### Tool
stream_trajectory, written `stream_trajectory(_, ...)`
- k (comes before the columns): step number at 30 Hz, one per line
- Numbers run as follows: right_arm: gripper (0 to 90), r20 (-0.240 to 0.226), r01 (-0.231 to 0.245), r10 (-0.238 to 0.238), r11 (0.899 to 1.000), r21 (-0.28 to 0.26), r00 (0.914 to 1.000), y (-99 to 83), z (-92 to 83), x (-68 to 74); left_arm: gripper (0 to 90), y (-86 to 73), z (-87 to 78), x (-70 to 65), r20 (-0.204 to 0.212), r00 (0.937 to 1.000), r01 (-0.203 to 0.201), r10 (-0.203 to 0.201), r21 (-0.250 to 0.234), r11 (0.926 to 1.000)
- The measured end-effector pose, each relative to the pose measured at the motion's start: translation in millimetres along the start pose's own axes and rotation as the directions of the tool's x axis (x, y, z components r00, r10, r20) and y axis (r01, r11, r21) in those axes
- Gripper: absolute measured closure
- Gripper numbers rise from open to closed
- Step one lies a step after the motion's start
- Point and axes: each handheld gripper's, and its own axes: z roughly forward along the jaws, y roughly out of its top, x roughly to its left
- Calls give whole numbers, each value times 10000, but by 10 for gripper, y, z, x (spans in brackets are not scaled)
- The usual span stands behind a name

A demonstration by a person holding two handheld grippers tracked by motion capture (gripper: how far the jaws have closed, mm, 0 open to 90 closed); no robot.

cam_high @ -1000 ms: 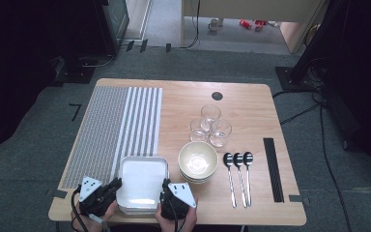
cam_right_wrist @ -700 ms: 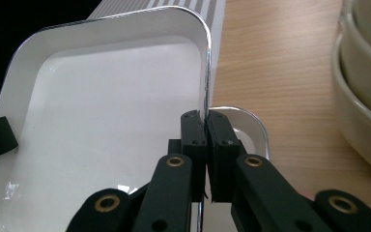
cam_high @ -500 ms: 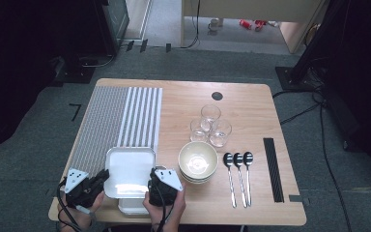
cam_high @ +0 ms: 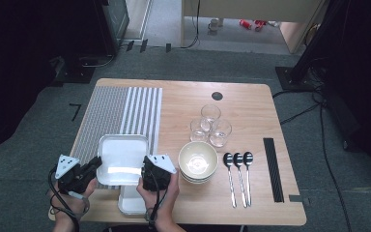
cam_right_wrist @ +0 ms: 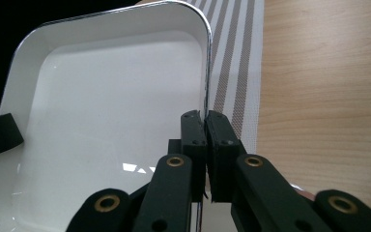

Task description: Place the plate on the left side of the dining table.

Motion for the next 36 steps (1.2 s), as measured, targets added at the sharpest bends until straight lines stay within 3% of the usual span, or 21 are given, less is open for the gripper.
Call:
stream_trajectory(7, 879, -11, -70, 70, 9999, 111, 10000, 92, 118, 19, 884, 62, 92, 73, -35, 9998, 187, -187, 4, 9998)
stream_trajectory(17, 879, -93, -182, 185, 9992, 354, 9998, 231, 331, 66, 886, 223, 212, 205, -120, 9999, 86, -87, -36, 10000)
stream_trajectory(23, 877, -207, -312, 324, 9981, 535, 9993, 302, 470, 91, 893, 306, 286, 262, -366, 9992, 136, -140, -117, 9998)
stream_trajectory(36, 875, 7, -405, 405, 9963, 763, 9992, 457, 763, 126, 898, 466, 570, 417, -481, 9985, 260, -262, -52, 9996)
